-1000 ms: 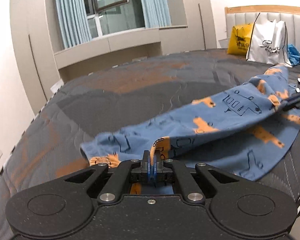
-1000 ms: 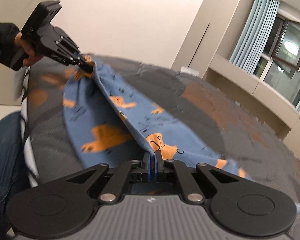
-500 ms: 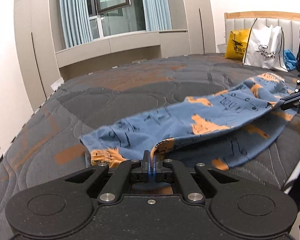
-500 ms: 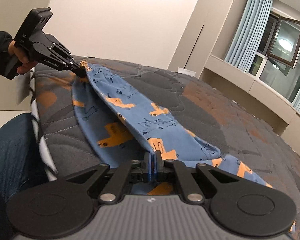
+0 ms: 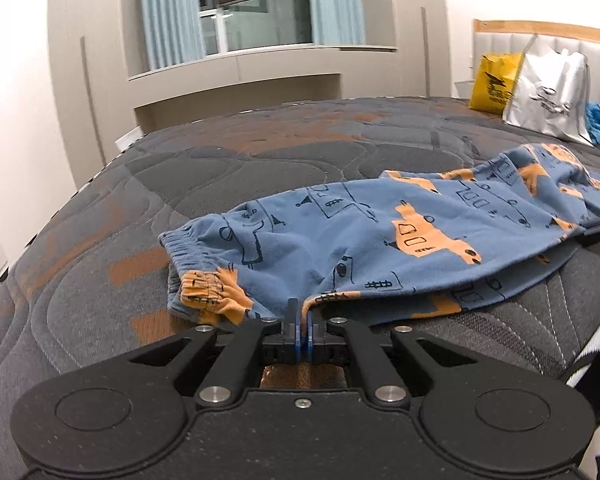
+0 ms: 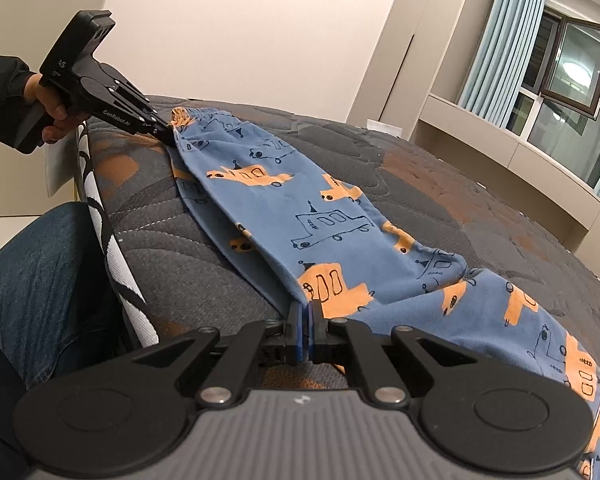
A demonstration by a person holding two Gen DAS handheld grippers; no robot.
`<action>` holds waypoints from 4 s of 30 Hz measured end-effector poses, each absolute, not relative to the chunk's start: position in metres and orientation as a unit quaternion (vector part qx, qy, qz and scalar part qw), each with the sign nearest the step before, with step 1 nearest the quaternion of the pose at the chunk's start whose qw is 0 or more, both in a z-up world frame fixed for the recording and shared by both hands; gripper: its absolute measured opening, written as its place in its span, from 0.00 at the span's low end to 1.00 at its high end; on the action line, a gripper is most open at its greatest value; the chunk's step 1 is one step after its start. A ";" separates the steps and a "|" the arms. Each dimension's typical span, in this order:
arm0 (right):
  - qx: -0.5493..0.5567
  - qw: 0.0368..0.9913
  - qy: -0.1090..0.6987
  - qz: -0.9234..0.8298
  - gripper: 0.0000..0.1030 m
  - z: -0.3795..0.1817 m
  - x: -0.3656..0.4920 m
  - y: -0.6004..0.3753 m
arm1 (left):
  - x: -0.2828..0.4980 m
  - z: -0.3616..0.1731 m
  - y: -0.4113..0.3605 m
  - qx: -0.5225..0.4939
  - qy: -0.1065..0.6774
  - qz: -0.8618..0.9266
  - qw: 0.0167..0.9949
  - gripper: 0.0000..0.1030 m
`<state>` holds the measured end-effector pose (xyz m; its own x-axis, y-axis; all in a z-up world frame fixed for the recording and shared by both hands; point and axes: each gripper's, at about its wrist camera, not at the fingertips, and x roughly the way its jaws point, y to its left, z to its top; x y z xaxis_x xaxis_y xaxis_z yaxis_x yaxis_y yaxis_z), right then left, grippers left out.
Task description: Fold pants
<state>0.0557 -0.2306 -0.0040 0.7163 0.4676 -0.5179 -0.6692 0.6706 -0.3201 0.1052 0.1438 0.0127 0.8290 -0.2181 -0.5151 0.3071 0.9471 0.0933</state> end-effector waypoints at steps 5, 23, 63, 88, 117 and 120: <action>-0.228 0.900 0.190 0.320 0.27 -0.007 0.052 -0.237 | 0.097 0.018 0.130 0.073 0.258 -0.120 0.956 0.45; -0.013 0.973 0.176 0.152 1.00 -0.001 0.034 -0.371 | 0.119 0.023 -0.072 0.066 0.188 -0.278 0.940 1.00; 0.400 0.869 0.269 0.109 0.81 -0.010 0.131 -0.515 | 0.155 0.025 -0.176 0.145 0.256 -0.332 0.896 0.02; 0.295 0.924 0.236 0.063 0.09 0.015 0.143 -0.480 | 0.151 0.038 -0.170 0.132 0.236 -0.318 0.909 0.01; 0.194 0.943 0.266 0.039 0.43 0.035 0.104 -0.520 | 0.124 0.001 -0.193 0.134 0.271 -0.381 0.874 0.04; 0.208 0.930 0.298 0.056 0.12 0.029 0.128 -0.524 | 0.123 0.003 -0.192 0.131 0.270 -0.376 0.876 0.03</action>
<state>0.1277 -0.5242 0.0293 0.8163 0.2283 -0.5307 0.0195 0.9072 0.4203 0.1227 -0.1922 0.0028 0.5704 -0.5888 -0.5727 0.7308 0.6821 0.0266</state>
